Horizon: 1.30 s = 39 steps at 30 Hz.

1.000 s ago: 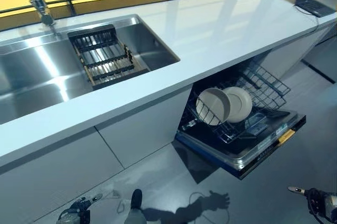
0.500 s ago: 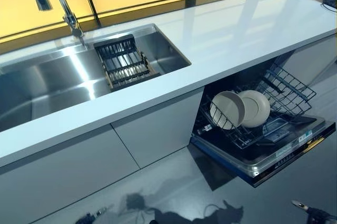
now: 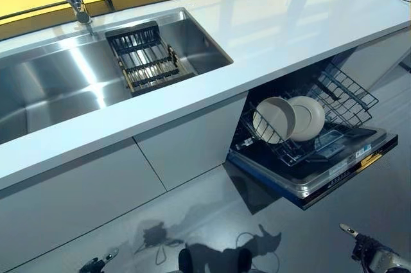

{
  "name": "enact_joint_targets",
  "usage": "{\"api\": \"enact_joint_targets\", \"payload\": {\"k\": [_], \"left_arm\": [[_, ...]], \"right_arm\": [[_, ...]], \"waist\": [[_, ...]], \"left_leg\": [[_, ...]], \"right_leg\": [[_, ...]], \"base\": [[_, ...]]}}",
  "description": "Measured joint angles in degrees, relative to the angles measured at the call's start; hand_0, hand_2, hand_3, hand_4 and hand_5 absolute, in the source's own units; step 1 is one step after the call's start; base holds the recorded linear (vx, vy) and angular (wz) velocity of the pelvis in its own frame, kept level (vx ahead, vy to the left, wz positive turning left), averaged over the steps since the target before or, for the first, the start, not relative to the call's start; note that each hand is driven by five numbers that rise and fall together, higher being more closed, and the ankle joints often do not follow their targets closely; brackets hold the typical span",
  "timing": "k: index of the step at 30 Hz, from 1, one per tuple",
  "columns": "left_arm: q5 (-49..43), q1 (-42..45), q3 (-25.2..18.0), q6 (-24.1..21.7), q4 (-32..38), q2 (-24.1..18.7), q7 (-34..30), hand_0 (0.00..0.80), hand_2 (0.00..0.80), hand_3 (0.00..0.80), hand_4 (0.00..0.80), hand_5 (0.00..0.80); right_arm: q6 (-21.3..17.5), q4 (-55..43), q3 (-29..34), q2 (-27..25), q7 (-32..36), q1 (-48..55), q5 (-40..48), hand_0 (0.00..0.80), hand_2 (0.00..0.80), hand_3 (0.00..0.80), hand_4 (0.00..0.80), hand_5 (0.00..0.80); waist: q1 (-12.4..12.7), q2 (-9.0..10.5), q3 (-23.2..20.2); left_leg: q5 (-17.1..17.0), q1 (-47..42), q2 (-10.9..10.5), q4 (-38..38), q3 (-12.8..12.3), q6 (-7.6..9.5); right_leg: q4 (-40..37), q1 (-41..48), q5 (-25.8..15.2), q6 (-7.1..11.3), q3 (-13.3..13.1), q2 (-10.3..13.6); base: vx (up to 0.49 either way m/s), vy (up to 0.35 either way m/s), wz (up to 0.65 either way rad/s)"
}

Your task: Take plates into dishwasher

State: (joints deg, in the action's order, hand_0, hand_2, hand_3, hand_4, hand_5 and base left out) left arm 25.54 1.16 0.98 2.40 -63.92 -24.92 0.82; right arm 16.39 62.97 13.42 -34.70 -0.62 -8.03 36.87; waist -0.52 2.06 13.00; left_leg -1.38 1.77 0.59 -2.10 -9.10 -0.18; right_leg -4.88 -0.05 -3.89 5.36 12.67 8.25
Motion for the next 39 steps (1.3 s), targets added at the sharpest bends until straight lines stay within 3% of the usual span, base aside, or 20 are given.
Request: {"api": "enact_joint_targets", "payload": {"k": [3,7,13,23,28,31,34,39], "left_arm": [[0.01,0.32,0.04,-0.13,1.97,2.22,-0.90,0.000,0.000,0.000,0.000,0.000],[0.09,0.13,0.05,-0.75,2.24,2.32,-0.87,0.000,0.000,0.000,0.000,0.000],[0.24,0.29,0.06,-0.96,2.01,2.08,-0.95,0.000,0.000,0.000,0.000,0.000],[2.92,-0.58,2.48,-2.12,3.27,2.88,-2.42,0.000,0.000,0.000,0.000,0.000],[4.77,-1.05,2.49,-2.19,4.10,2.97,-2.40,0.000,0.000,0.000,0.000,0.000],[5.24,-1.31,2.56,-2.18,4.36,3.17,-2.39,0.000,0.000,0.000,0.000,0.000],[5.56,-1.27,2.58,-2.13,4.35,3.85,-2.34,0.000,0.000,0.000,0.000,0.000],[5.67,-0.66,3.82,-1.80,4.23,5.35,-2.30,0.000,0.000,0.000,0.000,0.000]], "right_arm": [[-0.09,-1.23,0.45,-0.09,-1.26,-0.10,2.07,0.000,0.000,0.000,0.000,0.000],[-0.07,-1.61,1.05,-0.42,-2.30,-0.90,5.89,0.000,0.000,0.000,0.000,0.000],[-0.29,-0.44,1.78,-2.46,-3.51,-1.89,9.14,0.000,0.000,0.000,0.000,0.000],[-2.78,-0.55,3.02,-6.41,-4.07,-8.69,23.15,0.000,0.000,0.000,0.000,0.000],[-3.82,-0.57,3.90,-7.15,-3.39,-12.63,28.36,0.000,0.000,0.000,0.000,0.000],[-3.85,-0.74,3.95,-7.69,-2.62,-15.34,33.60,0.000,0.000,0.000,0.000,0.000],[-3.84,-0.96,3.99,-7.76,0.16,-17.13,39.09,0.000,0.000,0.000,0.000,0.000],[-2.87,0.43,3.93,-8.36,1.66,-17.75,40.41,0.000,0.000,0.000,0.000,0.000]], "waist": [[-0.02,-1.27,0.40],[-0.07,-2.66,1.06],[0.04,-5.71,2.55],[-0.05,-13.13,8.57],[0.15,-13.10,10.64],[0.20,-12.20,11.44],[1.05,-12.55,12.27],[1.53,-13.43,12.48]], "left_leg": [[-0.90,-0.06,2.10,-1.04,0.47,-1.15],[-1.74,0.01,3.22,-1.70,1.45,-2.45],[-2.09,1.12,2.82,-1.77,1.91,-2.55],[-2.53,5.84,2.15,0.27,2.62,-2.10],[-2.28,9.01,1.06,3.07,2.89,-1.57],[-1.71,11.08,-0.81,5.87,2.92,-1.24],[-0.79,11.70,-1.26,8.71,2.87,-1.38],[-0.03,11.72,-1.09,11.52,2.99,-1.70]], "right_leg": [[0.01,-0.20,0.36,-1.62,0.67,-2.21],[0.01,-0.15,0.73,-2.53,1.74,-3.35],[0.09,-1.13,0.67,-2.36,2.18,-2.95],[5.35,-6.92,2.29,-2.02,2.48,-1.56],[19.04,-14.57,8.65,-2.00,2.29,1.21],[28.61,-19.50,13.27,-2.11,1.74,4.61],[32.81,-20.41,15.31,-2.62,1.68,5.97],[36.05,-20.28,16.88,-3.83,1.90,6.30]], "base": [[-0.065,-0.091,0.06],[-0.020,-0.071,0.10],[-0.027,-0.037,0.05],[-0.062,0.003,0.03],[-0.084,-0.003,0.12],[-0.054,-0.017,0.21],[-0.021,0.009,0.14],[0.047,0.040,0.05]]}}
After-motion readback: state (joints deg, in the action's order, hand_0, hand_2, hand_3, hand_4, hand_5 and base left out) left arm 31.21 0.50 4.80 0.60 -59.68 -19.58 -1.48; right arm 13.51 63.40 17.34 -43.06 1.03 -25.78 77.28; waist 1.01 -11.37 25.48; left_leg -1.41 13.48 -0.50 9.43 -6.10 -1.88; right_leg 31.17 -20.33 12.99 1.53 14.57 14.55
